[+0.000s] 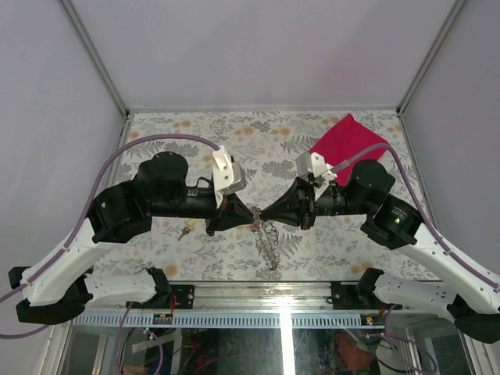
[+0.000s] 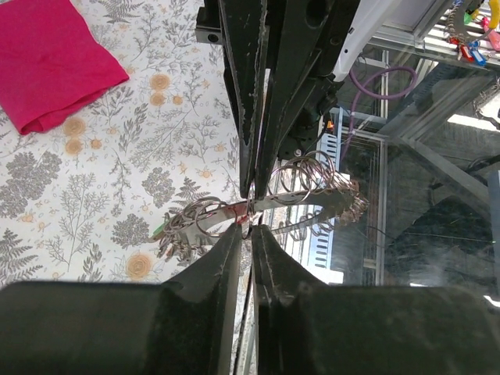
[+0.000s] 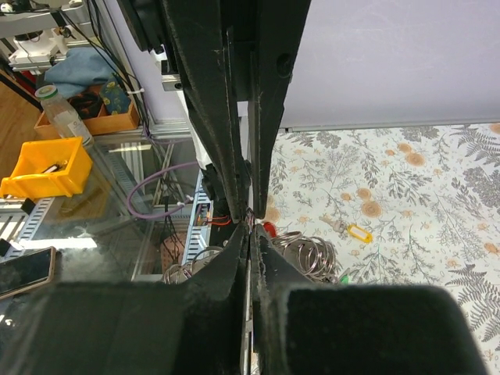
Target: Put the keys on the keyring
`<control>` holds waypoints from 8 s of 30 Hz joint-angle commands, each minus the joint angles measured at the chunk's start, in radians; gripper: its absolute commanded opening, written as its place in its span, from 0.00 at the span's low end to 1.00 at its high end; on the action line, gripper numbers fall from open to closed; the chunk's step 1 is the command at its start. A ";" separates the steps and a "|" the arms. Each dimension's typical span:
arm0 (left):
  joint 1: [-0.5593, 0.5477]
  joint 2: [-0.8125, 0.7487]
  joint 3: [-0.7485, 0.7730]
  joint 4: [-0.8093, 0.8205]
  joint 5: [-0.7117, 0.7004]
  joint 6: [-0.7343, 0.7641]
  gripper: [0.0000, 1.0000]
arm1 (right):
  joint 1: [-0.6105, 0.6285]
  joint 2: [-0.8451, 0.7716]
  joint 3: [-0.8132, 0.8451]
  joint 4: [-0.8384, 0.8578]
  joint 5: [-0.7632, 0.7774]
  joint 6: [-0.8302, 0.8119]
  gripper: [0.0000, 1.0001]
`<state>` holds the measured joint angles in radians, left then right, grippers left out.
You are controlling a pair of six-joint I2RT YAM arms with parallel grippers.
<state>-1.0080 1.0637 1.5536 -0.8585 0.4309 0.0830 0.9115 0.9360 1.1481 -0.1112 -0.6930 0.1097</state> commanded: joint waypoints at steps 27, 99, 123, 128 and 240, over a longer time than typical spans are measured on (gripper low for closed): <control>-0.004 -0.026 -0.010 0.113 0.006 -0.014 0.00 | 0.003 -0.106 -0.184 0.576 0.165 0.299 0.00; -0.004 -0.011 0.012 0.149 -0.002 -0.062 0.00 | 0.002 -0.203 -0.221 0.481 0.154 0.136 0.24; -0.029 0.207 0.271 -0.314 -0.039 0.070 0.00 | 0.002 -0.007 -0.030 0.012 -0.066 -0.034 0.32; -0.035 0.208 0.276 -0.315 -0.027 0.075 0.00 | 0.002 0.005 -0.035 0.018 -0.072 -0.045 0.32; -0.056 -0.179 -0.202 0.459 -0.160 -0.126 0.27 | 0.002 -0.082 -0.409 1.066 0.168 0.480 0.00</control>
<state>-1.0595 0.8860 1.3819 -0.5354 0.2481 -0.0078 0.9115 0.8787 0.7238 0.8181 -0.5571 0.6010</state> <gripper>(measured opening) 0.260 0.016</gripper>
